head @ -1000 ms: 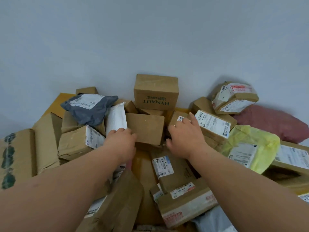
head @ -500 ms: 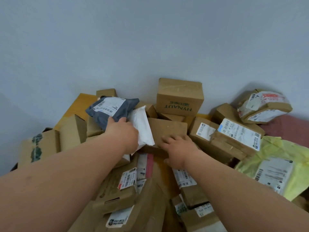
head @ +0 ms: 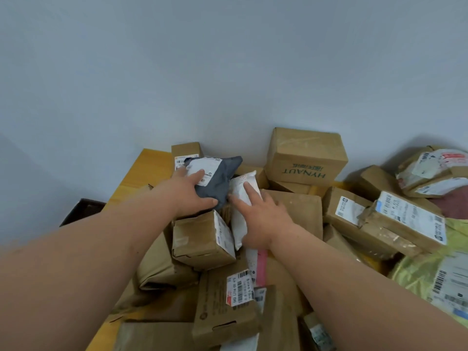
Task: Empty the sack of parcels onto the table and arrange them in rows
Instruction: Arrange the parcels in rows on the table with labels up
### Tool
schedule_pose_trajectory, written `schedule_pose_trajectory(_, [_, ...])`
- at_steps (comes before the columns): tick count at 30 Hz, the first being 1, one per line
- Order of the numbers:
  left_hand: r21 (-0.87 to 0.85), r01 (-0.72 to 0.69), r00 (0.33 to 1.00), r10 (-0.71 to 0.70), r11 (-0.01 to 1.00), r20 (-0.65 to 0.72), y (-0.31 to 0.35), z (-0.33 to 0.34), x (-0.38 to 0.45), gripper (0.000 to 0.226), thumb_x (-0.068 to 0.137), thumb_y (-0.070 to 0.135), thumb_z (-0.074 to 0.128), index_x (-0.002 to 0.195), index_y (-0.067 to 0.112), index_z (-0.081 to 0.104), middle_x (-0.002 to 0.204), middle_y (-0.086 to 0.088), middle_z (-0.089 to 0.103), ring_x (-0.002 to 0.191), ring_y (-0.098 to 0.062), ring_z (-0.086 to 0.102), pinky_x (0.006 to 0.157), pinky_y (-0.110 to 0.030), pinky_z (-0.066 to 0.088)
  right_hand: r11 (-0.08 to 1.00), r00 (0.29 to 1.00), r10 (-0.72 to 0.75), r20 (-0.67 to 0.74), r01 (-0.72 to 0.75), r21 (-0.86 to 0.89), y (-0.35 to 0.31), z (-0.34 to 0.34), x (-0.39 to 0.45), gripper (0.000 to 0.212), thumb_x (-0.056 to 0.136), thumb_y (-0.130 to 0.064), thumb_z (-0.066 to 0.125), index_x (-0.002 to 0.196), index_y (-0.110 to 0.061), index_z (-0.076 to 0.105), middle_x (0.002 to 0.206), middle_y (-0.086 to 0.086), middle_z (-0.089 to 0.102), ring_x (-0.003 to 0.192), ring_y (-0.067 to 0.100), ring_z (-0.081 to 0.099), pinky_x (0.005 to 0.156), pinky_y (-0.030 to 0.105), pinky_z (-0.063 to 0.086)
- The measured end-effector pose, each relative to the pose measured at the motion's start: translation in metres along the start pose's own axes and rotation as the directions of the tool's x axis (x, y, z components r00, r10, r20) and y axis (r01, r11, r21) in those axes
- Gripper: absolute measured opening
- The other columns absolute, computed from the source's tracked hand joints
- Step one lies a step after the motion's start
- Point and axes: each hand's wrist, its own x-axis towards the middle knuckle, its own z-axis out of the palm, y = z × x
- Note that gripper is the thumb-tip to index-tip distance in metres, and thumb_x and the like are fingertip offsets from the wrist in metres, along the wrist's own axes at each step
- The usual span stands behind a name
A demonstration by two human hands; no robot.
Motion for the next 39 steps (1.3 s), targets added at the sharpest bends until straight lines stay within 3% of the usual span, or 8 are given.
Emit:
schedule_pose_trajectory(4, [-0.100,-0.022,0.997,0.014,0.995,-0.080,-0.014,0.000,0.005,0.071,0.090,0.043,0.063,0.153,0.025,0.034,0.152,-0.008,0.038,0.133,-0.028,0.043,0.102,-0.035,0.042,0.993,0.999,0.038,-0.031,-0.041,-0.107,0.004,0.008,0.010,0.090,0.084,-0.039,0.068,0.154,-0.038,0.011,0.165,0.002,-0.001,0.140,0.037,0.028,0.107,0.053,0.037])
schedule_pose_trajectory(8, [-0.195,-0.037,0.929,-0.038,0.980,-0.369,-0.045,-0.014,0.015,0.019,0.088,0.018,0.056,0.105,0.010,0.061,0.111,-0.010,0.054,0.097,-0.024,0.051,0.076,-0.029,0.041,0.997,0.984,0.044,-0.171,-0.055,-0.054,0.007,-0.007,0.011,0.051,0.087,-0.040,0.055,0.135,-0.026,0.043,0.139,0.004,0.043,0.117,0.029,0.048,0.091,0.043,0.048])
schedule_pose_trajectory(14, [-0.084,0.211,0.967,-0.221,0.974,-0.125,-0.086,-0.004,0.039,0.093,0.067,0.074,0.034,0.152,0.044,0.010,0.165,0.003,0.003,0.151,-0.032,0.006,0.113,-0.063,0.022,0.960,0.834,0.233,-0.500,-0.280,-0.021,0.003,-0.031,0.022,0.045,0.087,-0.022,0.047,0.132,-0.025,0.046,0.129,0.003,0.049,0.118,0.029,0.047,0.102,0.047,0.034])
schedule_pose_trajectory(19, [-0.083,-0.017,0.995,0.009,0.996,-0.097,-0.063,0.009,0.026,0.074,0.093,0.069,0.039,0.156,0.045,0.007,0.167,0.007,0.004,0.153,-0.029,0.002,0.119,-0.059,0.015,0.997,0.871,0.051,-0.489,-0.073,-0.026,-0.019,-0.032,0.027,0.053,0.089,-0.025,0.048,0.141,-0.028,0.041,0.144,0.000,0.039,0.131,0.026,0.035,0.109,0.046,0.020])
schedule_pose_trajectory(26, [0.099,-0.201,0.978,0.195,0.974,0.070,-0.048,0.018,0.026,0.061,0.099,0.062,0.032,0.154,0.051,0.008,0.167,0.005,0.008,0.152,-0.029,0.012,0.121,-0.054,0.015,0.993,0.977,-0.094,-0.193,0.105,0.048,-0.024,-0.003,0.034,0.060,0.100,-0.046,0.036,0.155,-0.033,0.017,0.158,-0.005,0.033,0.146,0.021,0.026,0.119,0.046,0.017])
schedule_pose_trajectory(32, [0.124,-0.052,0.997,0.044,0.991,0.068,-0.055,0.017,0.023,0.056,0.101,0.054,0.035,0.150,0.028,0.038,0.155,-0.004,0.038,0.139,-0.029,0.040,0.111,-0.047,0.039,0.987,0.998,0.057,0.040,-0.050,-0.151,0.010,0.020,0.012,0.042,0.094,-0.042,0.047,0.131,-0.025,0.055,0.141,-0.003,0.051,0.135,0.025,0.040,0.122,0.054,0.006])
schedule_pose_trajectory(36, [0.066,-0.094,0.994,0.098,0.993,-0.058,-0.053,0.019,0.016,0.050,0.102,0.045,0.041,0.146,0.020,0.046,0.151,-0.007,0.042,0.139,-0.028,0.038,0.114,-0.042,0.034,0.987,0.975,0.146,-0.167,-0.154,-0.036,0.000,0.016,0.006,0.024,0.096,-0.037,0.039,0.103,-0.024,0.059,0.110,0.000,0.061,0.117,0.024,0.053,0.117,0.046,0.019])
schedule_pose_trajectory(39, [0.086,-0.091,0.976,0.106,0.992,-0.189,-0.056,0.020,0.009,0.057,0.099,0.050,0.043,0.150,0.026,0.040,0.157,-0.001,0.034,0.146,-0.026,0.024,0.117,-0.045,0.026,0.988,0.895,0.065,-0.442,0.005,0.157,-0.031,0.005,0.008,0.037,0.098,-0.048,0.036,0.115,-0.025,0.059,0.115,-0.003,0.061,0.112,0.020,0.054,0.107,0.043,0.031])
